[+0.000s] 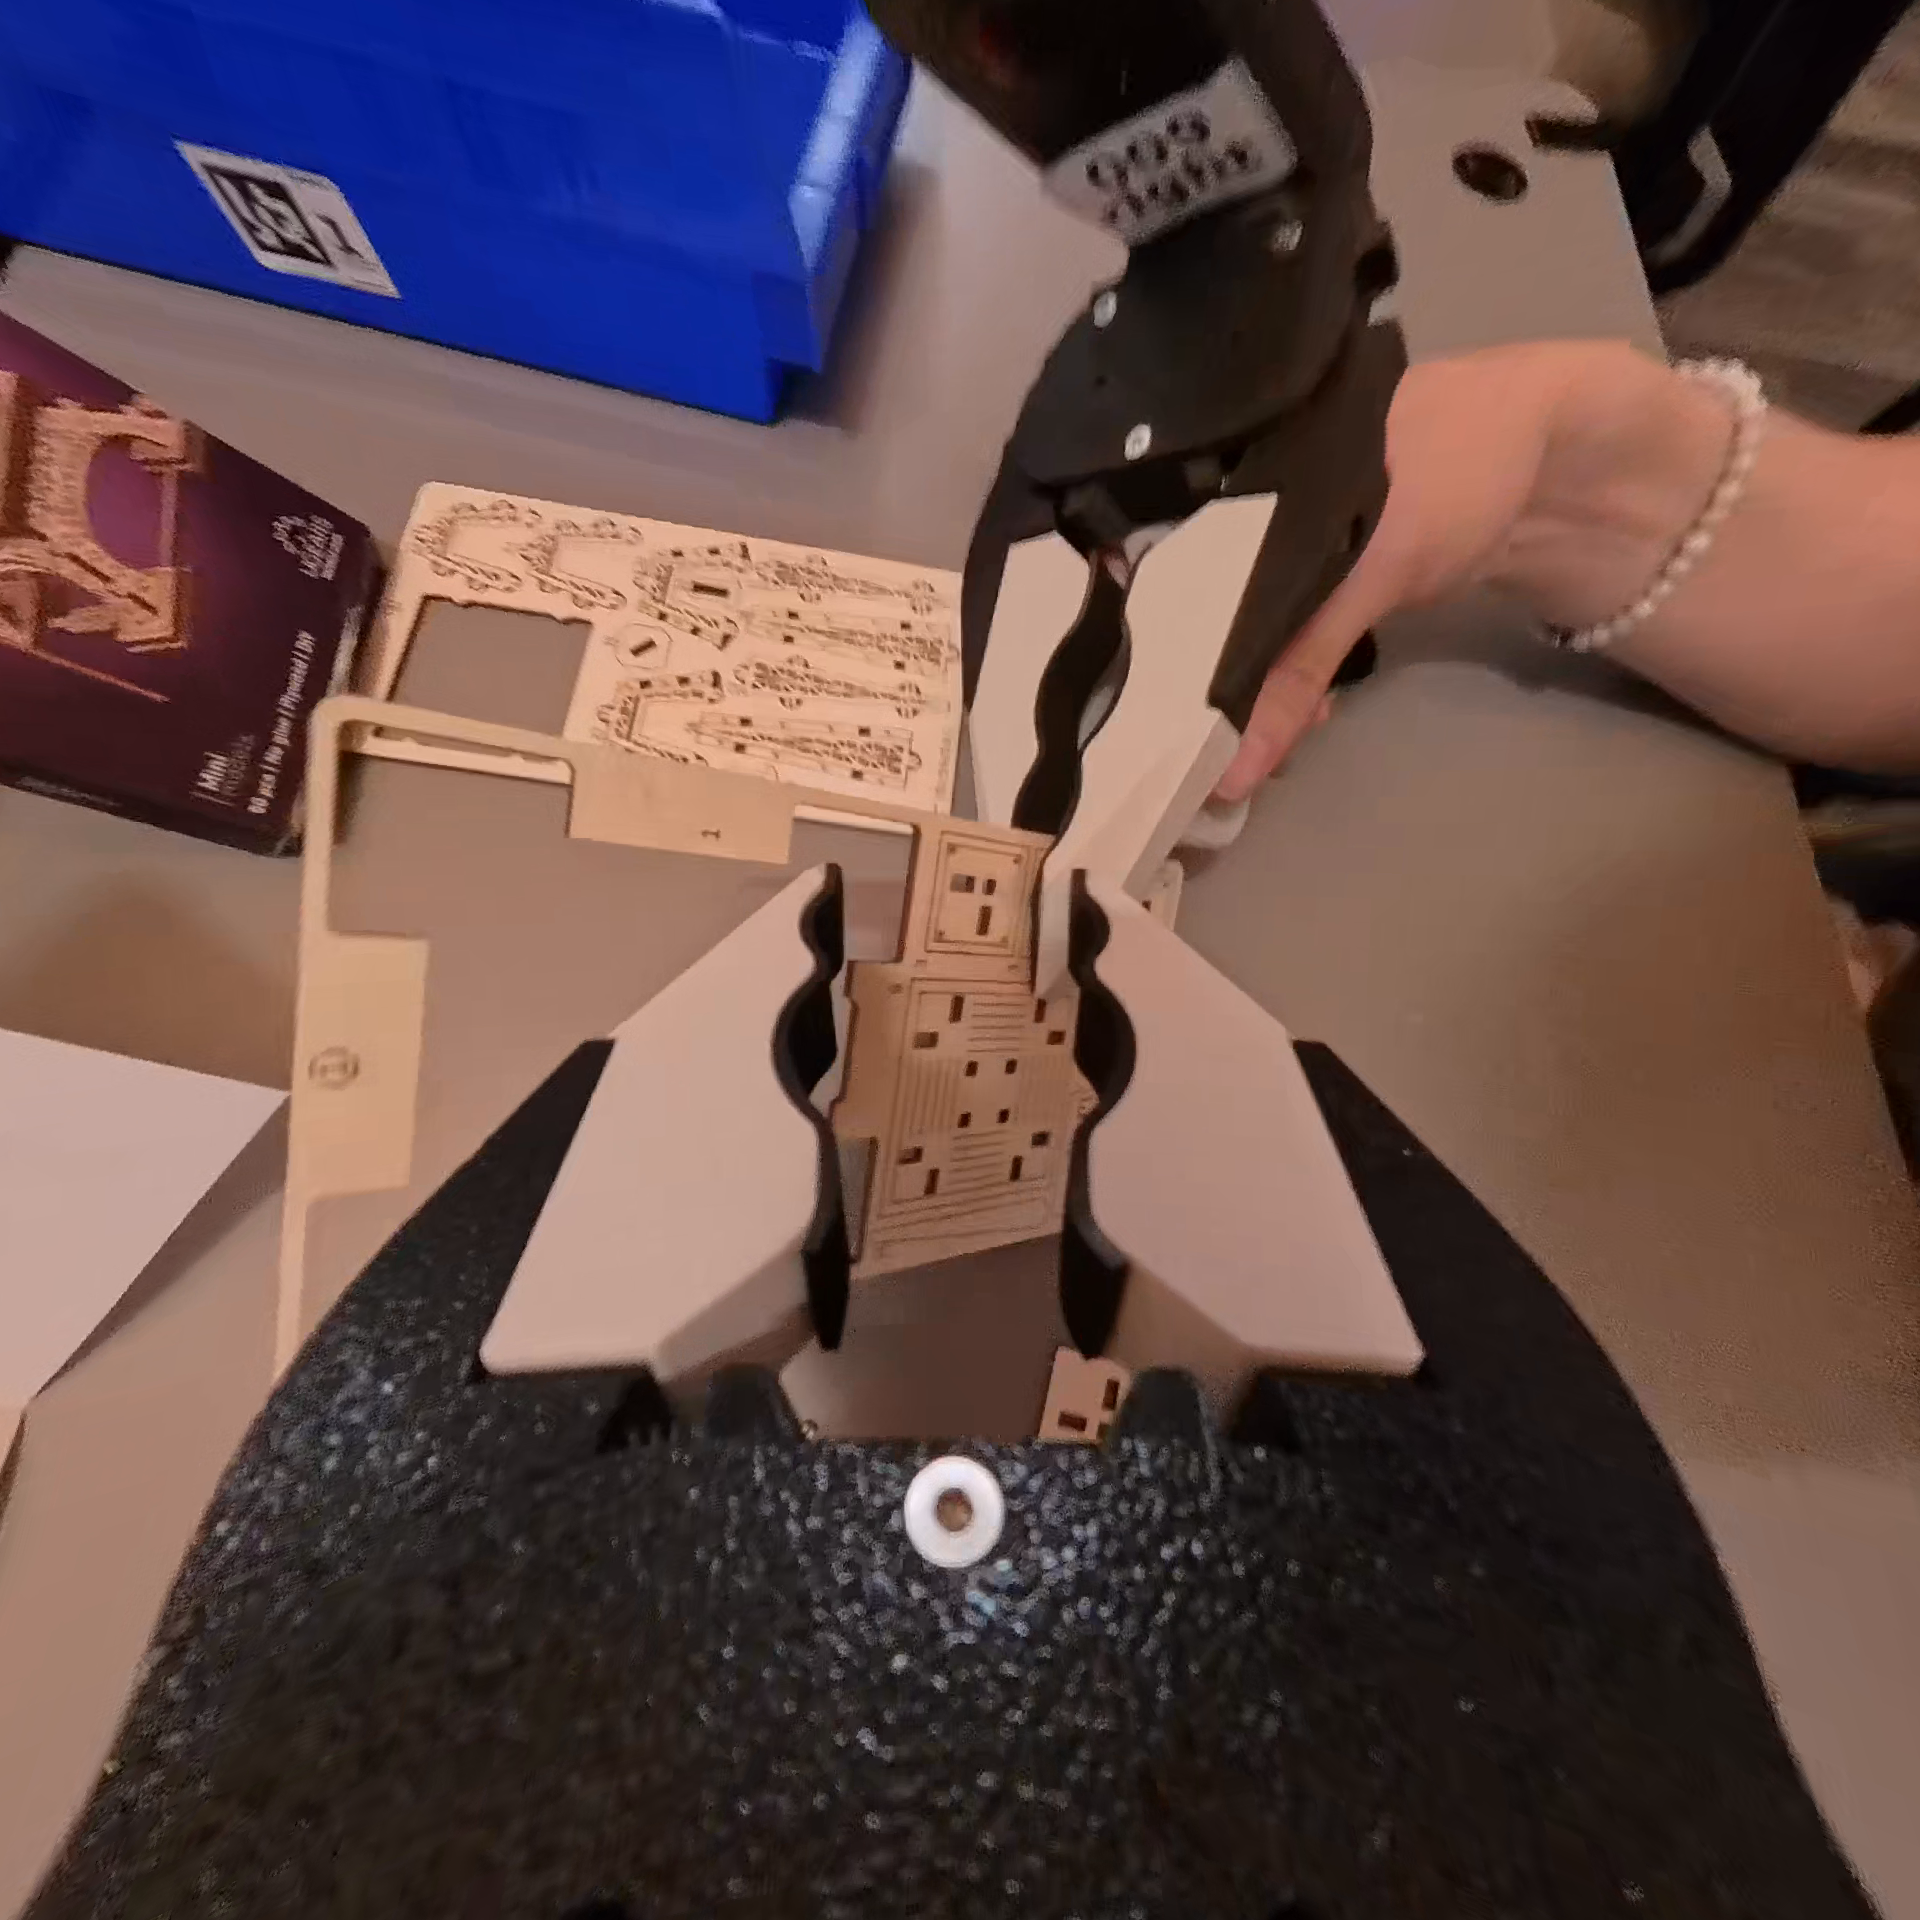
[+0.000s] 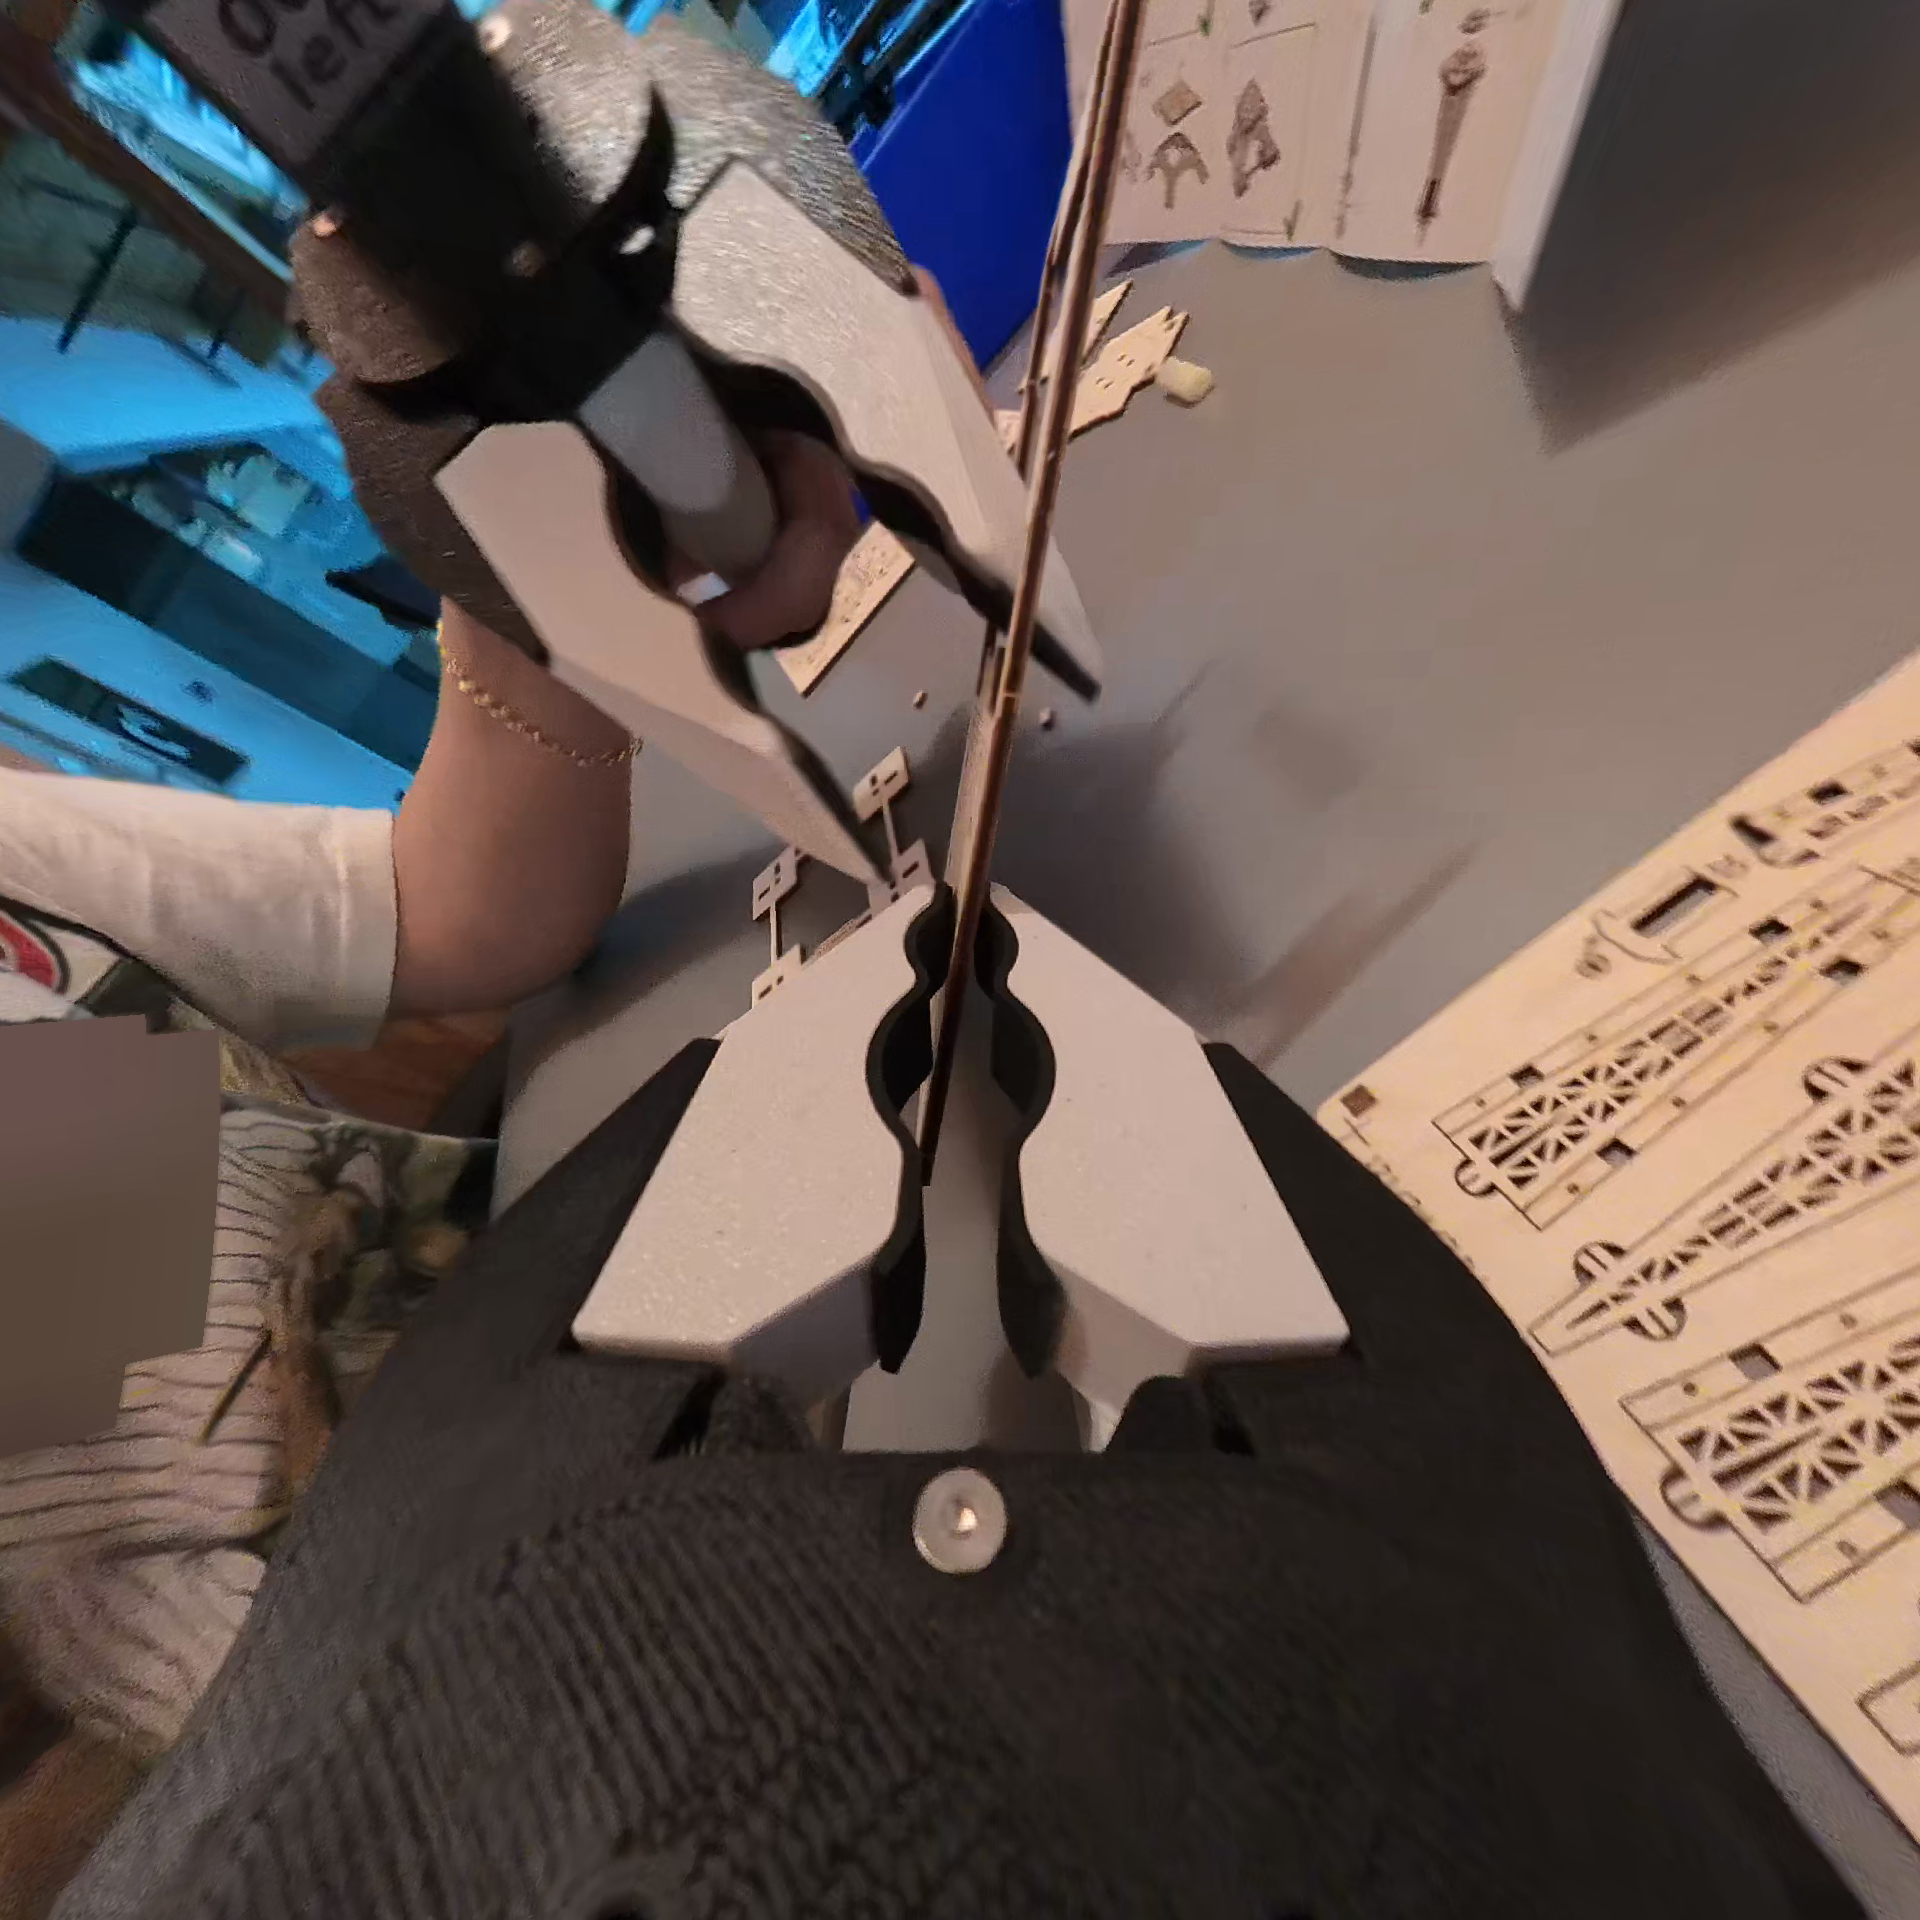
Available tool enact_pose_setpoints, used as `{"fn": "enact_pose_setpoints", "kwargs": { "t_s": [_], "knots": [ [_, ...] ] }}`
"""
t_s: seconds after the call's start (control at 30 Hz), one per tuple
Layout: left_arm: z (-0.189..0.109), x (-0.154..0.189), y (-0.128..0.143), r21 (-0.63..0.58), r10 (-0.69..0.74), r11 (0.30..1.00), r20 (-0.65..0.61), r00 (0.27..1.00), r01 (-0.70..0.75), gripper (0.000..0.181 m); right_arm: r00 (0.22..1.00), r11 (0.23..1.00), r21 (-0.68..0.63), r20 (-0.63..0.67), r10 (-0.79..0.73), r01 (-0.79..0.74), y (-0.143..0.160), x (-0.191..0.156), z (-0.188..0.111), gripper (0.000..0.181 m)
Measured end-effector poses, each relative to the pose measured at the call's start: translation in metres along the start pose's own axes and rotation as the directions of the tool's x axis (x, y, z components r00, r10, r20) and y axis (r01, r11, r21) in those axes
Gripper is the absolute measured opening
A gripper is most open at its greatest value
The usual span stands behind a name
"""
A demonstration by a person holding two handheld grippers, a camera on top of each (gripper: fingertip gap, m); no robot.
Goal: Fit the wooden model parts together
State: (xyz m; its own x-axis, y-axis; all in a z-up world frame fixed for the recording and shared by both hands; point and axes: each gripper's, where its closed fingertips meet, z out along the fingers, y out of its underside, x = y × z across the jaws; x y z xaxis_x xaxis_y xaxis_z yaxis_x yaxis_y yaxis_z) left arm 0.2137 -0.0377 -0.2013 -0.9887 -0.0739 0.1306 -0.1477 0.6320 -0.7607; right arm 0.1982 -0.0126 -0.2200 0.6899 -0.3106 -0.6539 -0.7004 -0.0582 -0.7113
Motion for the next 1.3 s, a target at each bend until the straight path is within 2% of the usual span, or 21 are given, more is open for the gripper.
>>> {"fn": "enact_pose_setpoints", "kwargs": {
  "t_s": [0.13, 0.23, 0.37, 0.57, 0.83, 0.97, 1.3],
  "knots": [
    [-0.009, 0.000, -0.017, 0.112, -0.045, 0.993, -0.002, 0.999, 0.045, 0.044, 0.997, 0.996, 0.039, -0.001, 0.074, -0.074, -0.004, 0.007, -0.005, 0.001],
    [-0.014, 0.001, -0.022, 0.159, -0.122, 0.978, -0.065, 0.990, 0.131, 0.044, 0.996, 0.996, 0.012, 0.017, 0.083, -0.083, -0.001, 0.006, -0.002, 0.001],
    [-0.011, 0.005, -0.023, 0.163, -0.224, 0.954, -0.165, 0.961, 0.250, 0.044, 0.995, 0.996, 0.001, 0.027, 0.094, -0.094, 0.001, 0.006, -0.001, 0.001],
    [-0.015, 0.017, -0.029, 0.192, -0.241, 0.934, -0.279, 0.930, 0.300, 0.043, 0.994, 0.994, -0.010, 0.023, 0.108, -0.108, 0.003, 0.006, 0.000, 0.002],
    [-0.017, 0.012, -0.035, 0.225, -0.326, 0.876, -0.373, 0.869, 0.426, 0.037, 0.993, 0.993, -0.009, 0.020, 0.115, -0.115, 0.004, 0.007, 0.000, 0.002],
    [-0.014, 0.012, -0.034, 0.218, -0.338, 0.871, -0.384, 0.859, 0.440, 0.035, 0.993, 0.993, -0.011, 0.015, 0.114, -0.113, 0.004, 0.007, 0.000, 0.002],
    [-0.021, 0.009, -0.037, 0.238, -0.309, 0.886, -0.337, 0.889, 0.398, 0.033, 0.993, 0.992, -0.019, -0.008, 0.121, -0.121, 0.006, 0.010, 0.001, 0.004]
  ]
}}
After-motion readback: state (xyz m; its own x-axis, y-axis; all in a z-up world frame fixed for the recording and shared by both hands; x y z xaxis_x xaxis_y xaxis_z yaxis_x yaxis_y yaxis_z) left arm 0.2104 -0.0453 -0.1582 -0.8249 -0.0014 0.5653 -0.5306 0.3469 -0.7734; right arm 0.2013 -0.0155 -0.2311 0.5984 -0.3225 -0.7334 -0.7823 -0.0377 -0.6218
